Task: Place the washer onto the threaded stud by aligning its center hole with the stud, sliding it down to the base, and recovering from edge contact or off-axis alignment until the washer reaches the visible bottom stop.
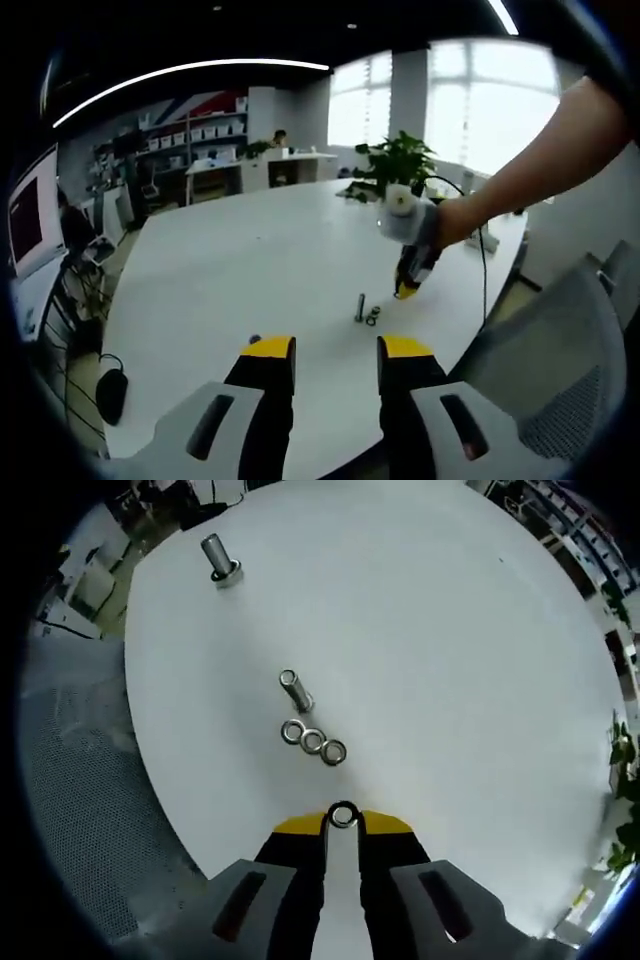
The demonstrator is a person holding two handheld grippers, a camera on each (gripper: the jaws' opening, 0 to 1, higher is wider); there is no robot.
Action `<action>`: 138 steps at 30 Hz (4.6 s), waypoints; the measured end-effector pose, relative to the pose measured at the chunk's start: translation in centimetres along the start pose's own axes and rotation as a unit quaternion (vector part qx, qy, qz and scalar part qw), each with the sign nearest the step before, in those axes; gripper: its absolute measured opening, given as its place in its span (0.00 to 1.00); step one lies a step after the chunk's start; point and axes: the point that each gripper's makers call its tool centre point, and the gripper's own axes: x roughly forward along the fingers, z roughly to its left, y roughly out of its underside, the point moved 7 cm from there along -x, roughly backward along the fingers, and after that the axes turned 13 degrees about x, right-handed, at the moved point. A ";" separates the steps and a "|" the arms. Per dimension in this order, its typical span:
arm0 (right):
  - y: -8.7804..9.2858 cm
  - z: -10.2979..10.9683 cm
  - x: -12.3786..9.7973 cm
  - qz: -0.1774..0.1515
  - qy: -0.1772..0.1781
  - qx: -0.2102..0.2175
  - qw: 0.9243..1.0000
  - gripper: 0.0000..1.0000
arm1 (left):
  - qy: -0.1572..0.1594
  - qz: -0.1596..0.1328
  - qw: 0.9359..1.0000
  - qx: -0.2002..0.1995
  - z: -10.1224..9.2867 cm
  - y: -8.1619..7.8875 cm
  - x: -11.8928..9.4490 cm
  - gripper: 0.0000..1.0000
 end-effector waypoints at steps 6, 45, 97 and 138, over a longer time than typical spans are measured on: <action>-1.7 1.2 -2.1 -0.025 -0.003 -0.024 0.999 0.13 | -0.001 -0.002 1.000 0.002 0.0 -0.1 -0.1 0.31; -6.8 4.3 -0.9 0.003 -0.014 -0.141 0.990 0.13 | -0.009 0.003 1.000 -0.007 0.3 0.2 -0.2 0.30; -4.3 2.7 3.0 0.025 -0.017 -0.114 0.993 0.21 | -0.021 0.004 0.999 -0.027 0.9 0.5 -0.5 0.30; -2.9 0.5 4.5 0.018 -0.027 -0.113 0.993 0.17 | -0.018 0.015 0.999 -0.046 1.2 1.0 -0.2 0.30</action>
